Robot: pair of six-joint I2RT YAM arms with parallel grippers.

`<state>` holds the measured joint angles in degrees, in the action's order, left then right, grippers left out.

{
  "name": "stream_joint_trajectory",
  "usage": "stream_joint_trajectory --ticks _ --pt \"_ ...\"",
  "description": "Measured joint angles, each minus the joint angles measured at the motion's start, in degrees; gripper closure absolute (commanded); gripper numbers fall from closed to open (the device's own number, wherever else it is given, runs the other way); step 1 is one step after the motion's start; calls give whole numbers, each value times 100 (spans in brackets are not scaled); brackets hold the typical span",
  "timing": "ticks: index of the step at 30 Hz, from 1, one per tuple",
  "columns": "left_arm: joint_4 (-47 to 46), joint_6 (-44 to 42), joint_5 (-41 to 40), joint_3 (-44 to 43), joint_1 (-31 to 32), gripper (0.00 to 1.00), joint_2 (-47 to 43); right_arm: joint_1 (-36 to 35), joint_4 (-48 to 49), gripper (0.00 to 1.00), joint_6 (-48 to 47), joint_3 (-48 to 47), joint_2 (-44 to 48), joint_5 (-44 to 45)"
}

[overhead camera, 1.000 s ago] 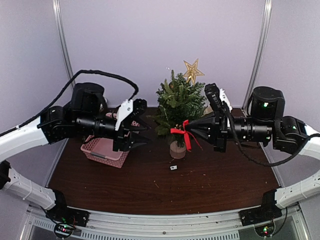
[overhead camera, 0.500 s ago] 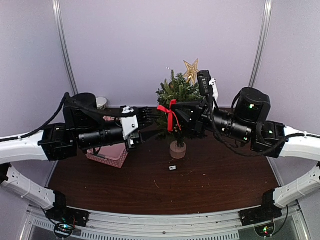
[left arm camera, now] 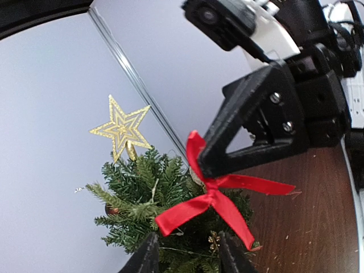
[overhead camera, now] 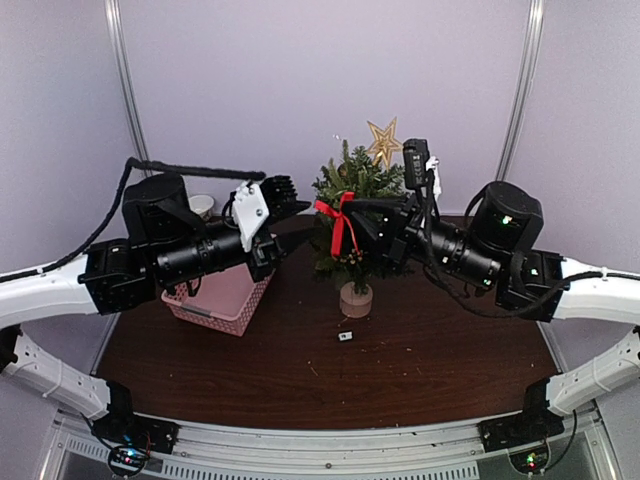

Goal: Decorate the small christmas tree

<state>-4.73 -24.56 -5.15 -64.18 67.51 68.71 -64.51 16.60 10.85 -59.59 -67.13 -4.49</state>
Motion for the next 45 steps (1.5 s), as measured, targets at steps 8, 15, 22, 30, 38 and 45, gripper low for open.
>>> stream_joint_trajectory --ticks 8,15,22,30,38,45 --pt "-245 1696 721 11 -236 67 162 0 876 100 -20 258 -160 28" --pt "-507 2608 815 11 -251 74 470 0 1394 100 -17 334 -299 15" --pt "-946 2949 776 44 -278 81 446 0 1585 100 -15 376 -306 -17" --pt "-1069 3086 841 57 -374 97 431 0 1648 100 -9 409 -306 -114" --pt "-1246 3261 1132 166 -621 100 398 0 1663 77 -7 420 -306 -146" --pt "-1097 3418 1665 455 -1233 100 98 0 1587 34 -20 599 -236 -15"
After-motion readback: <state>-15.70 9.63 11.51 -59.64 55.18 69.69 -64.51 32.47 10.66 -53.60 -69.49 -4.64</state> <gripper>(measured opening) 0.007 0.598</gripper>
